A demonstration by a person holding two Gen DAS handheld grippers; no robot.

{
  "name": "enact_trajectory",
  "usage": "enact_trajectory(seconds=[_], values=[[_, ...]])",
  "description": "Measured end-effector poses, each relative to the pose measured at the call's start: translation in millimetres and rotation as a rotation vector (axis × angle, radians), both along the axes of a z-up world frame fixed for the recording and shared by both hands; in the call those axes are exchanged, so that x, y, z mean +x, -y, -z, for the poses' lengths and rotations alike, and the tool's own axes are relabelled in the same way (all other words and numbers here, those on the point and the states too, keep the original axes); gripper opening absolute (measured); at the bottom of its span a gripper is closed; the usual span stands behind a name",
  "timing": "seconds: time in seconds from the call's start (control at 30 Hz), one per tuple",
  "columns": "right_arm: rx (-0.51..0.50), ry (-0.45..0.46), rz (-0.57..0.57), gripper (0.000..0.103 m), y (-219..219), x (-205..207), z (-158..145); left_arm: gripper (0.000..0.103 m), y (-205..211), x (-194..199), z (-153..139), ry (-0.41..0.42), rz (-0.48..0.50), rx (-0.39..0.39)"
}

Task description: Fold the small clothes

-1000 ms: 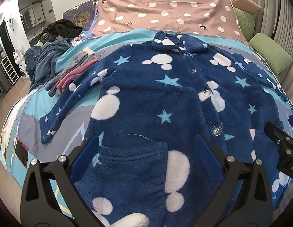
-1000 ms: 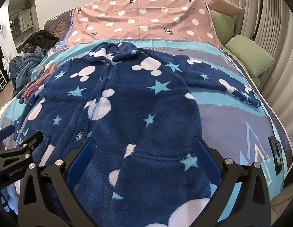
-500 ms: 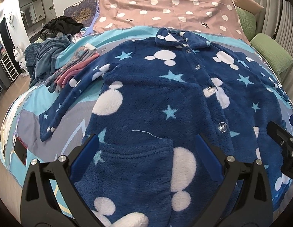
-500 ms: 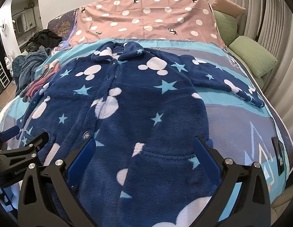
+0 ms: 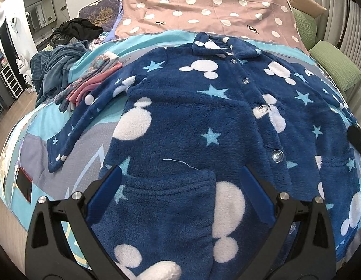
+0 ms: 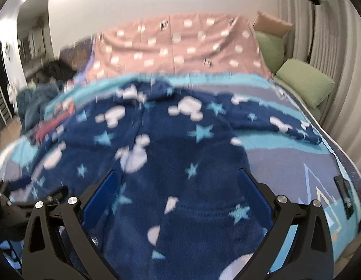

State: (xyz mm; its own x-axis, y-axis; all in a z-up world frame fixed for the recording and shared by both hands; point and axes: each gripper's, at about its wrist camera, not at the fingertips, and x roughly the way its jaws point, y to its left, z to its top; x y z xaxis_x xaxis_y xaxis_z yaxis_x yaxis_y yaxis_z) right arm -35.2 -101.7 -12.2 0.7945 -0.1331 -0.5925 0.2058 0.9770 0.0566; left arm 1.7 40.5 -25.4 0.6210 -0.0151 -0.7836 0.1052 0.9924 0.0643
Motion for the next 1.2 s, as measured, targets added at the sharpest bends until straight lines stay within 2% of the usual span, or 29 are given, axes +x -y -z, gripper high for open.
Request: enact_trajectory(seconds=[0.23, 0.43, 0.53, 0.67, 0.73, 0.87, 0.93, 1.07, 1.1, 1.17, 1.2], values=[[0.022, -0.031, -0.009, 0.102, 4, 6, 3, 0.101, -5, 2, 4, 0.001, 0.002, -0.031], [0.028, -0.071, -0.025, 0.099, 3, 11, 9, 0.101, -8, 5, 11, -0.009, -0.001, -0.023], [0.025, -0.079, -0.031, 0.098, 2, 14, 10, 0.101, -14, 7, 14, -0.024, -0.001, -0.059], [0.022, -0.087, -0.04, 0.097, 0, 19, 11, 0.098, -31, 14, 22, -0.08, 0.008, -0.173], [0.017, -0.093, -0.038, 0.097, 1, 20, 12, 0.078, -49, 21, 28, -0.121, -0.013, -0.251], [0.022, -0.114, -0.027, 0.097, 4, 25, 17, 0.057, -91, 29, 33, -0.171, -0.054, -0.451], [0.025, -0.121, -0.024, 0.097, 5, 27, 19, 0.039, -112, 34, 35, -0.175, -0.088, -0.521], [0.022, -0.129, -0.017, 0.097, 7, 28, 21, 0.035, -174, 46, 45, -0.181, -0.221, -0.725], [0.02, -0.129, -0.015, 0.097, 8, 28, 21, 0.036, -189, 48, 47, -0.175, -0.27, -0.744], [0.018, -0.13, -0.003, 0.097, 12, 27, 22, 0.046, -227, 52, 48, -0.126, -0.39, -0.734], [0.019, -0.133, 0.004, 0.097, 13, 28, 23, 0.056, -249, 53, 54, -0.113, -0.472, -0.739]])
